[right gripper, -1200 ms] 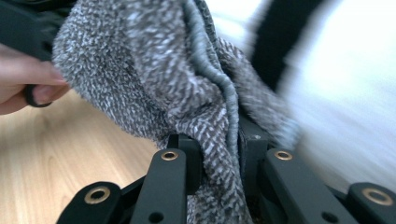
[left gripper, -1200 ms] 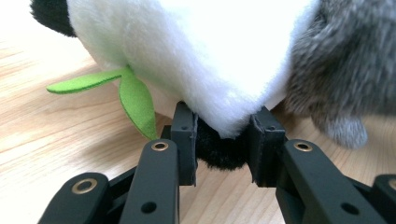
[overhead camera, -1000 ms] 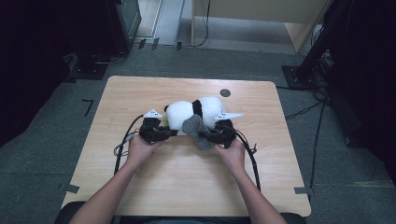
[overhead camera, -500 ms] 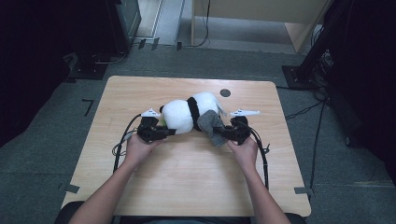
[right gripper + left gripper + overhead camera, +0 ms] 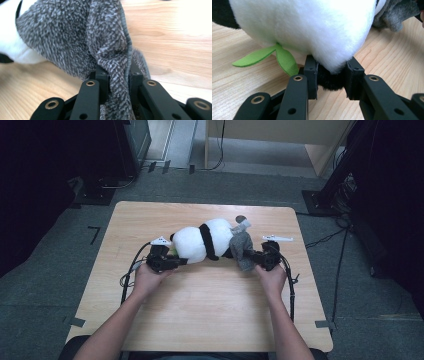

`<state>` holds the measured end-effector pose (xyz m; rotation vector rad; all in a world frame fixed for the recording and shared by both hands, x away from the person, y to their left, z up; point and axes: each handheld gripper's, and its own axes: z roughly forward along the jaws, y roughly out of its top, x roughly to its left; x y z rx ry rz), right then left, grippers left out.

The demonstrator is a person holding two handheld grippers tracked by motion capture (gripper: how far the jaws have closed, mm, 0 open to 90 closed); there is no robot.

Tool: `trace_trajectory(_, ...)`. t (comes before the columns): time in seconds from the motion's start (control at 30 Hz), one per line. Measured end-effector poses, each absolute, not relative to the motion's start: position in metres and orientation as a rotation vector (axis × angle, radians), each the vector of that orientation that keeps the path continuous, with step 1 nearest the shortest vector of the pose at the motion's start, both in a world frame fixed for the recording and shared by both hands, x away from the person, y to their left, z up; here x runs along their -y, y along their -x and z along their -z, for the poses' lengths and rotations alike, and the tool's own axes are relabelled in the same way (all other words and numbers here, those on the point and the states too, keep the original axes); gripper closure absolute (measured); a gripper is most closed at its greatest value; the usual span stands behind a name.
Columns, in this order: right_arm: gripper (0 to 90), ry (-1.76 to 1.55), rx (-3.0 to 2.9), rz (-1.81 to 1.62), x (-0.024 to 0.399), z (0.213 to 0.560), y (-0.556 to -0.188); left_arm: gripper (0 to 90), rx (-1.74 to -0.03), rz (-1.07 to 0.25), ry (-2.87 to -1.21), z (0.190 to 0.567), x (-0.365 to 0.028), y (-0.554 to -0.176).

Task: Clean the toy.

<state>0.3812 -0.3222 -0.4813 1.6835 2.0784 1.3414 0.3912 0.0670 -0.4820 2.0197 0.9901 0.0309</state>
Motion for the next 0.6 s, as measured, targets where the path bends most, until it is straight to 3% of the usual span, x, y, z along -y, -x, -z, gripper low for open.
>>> trace_trajectory(0.2,77.3,-1.613,-2.012,-1.592,0.323,0.461,-0.371,69.4,-0.989,-0.040,-2.014,0.482,-0.069,-0.393)
trace_trajectory(0.6,77.3,-1.353,-2.221,-1.630,0.253,0.449,-0.356,69.5,-0.961,-0.026,-2.015,0.483,-0.062,-0.390)
